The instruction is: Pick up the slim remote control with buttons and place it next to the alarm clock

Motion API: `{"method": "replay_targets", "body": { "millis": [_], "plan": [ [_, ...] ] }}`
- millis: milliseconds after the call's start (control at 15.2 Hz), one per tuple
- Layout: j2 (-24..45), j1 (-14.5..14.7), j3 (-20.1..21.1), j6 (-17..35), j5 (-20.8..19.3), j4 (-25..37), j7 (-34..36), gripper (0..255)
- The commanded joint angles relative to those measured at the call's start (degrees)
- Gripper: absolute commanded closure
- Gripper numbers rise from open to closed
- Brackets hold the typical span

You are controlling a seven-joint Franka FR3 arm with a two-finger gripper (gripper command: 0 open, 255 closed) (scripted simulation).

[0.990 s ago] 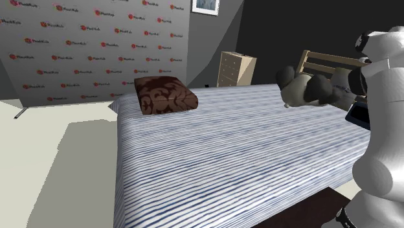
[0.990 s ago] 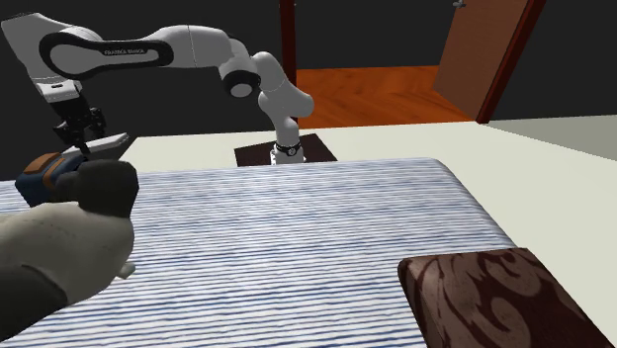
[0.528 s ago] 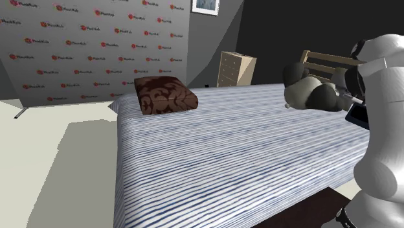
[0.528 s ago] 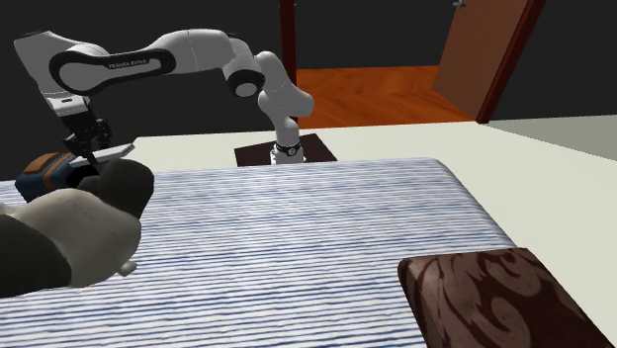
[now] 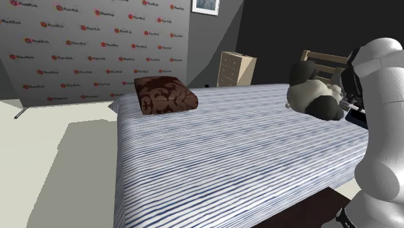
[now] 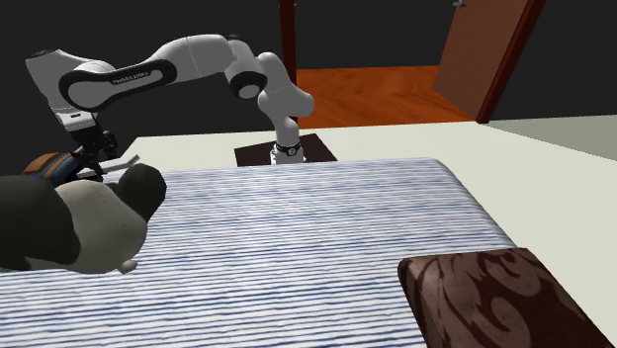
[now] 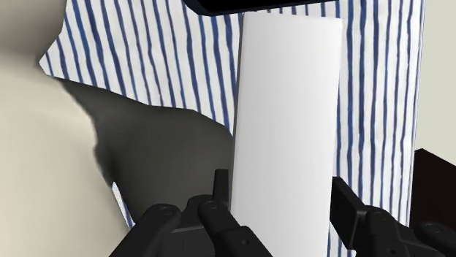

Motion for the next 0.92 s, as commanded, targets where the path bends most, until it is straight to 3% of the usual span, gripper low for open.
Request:
{"method": "replay_targets", "body": {
  "millis": [0,858],
  "plan": [
    [0.24,0.40,0.15,1.37,0.28,-1.37,-0.32,255],
    [2.94,1.35,2.01,9.21,2.95,-8.00,-2.47,255]
  ]
}}
